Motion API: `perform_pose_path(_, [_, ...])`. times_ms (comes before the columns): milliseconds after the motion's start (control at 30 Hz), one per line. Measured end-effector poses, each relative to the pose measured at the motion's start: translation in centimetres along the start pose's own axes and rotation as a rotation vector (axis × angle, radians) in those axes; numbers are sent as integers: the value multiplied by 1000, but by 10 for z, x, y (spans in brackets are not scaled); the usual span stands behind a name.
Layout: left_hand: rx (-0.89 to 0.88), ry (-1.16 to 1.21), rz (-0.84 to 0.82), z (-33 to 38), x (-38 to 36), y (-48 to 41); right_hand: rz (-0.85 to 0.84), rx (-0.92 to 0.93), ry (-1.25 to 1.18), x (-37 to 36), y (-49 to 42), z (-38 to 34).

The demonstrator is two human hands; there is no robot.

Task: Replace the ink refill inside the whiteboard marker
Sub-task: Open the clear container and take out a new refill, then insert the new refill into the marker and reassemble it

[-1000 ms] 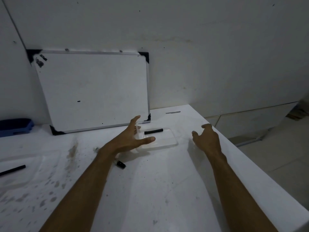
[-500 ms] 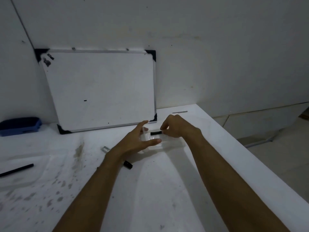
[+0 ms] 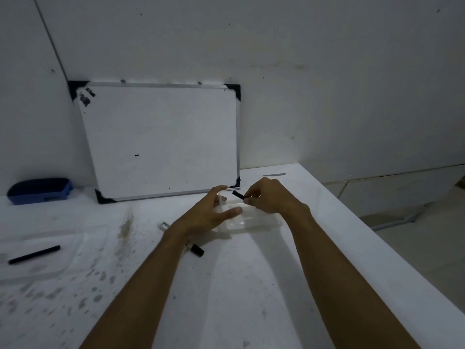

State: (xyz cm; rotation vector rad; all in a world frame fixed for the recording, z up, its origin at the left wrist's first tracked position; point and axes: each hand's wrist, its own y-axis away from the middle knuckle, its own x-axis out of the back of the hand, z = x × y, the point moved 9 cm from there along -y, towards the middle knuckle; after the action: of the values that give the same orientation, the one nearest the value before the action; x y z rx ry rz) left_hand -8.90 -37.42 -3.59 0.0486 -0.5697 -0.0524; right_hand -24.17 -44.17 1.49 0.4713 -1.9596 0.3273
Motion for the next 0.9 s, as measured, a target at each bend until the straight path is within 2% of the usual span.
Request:
perform_pose_path(100, [-13,84,73,14,18,11,93,44,-135,14,21,-13])
perform_pose_path(233, [-4,162,301,13,64,38,242,130,-267,21,56,-41])
perform_pose_path(367, [31,-89,464,-5,91,86,369,219,-447,11,92,-70])
perform_pose_path(567, [337,-371,631,-55,90,123,277,151,-507,-46,106,-96])
perform_pose_path(733, [520,-527,602,-55,81,116,313,-7,-696,-81,113,-99])
perform_pose_path(900, [556,-346,561,-57,88,110,350,-24,-764,-94,120,-90])
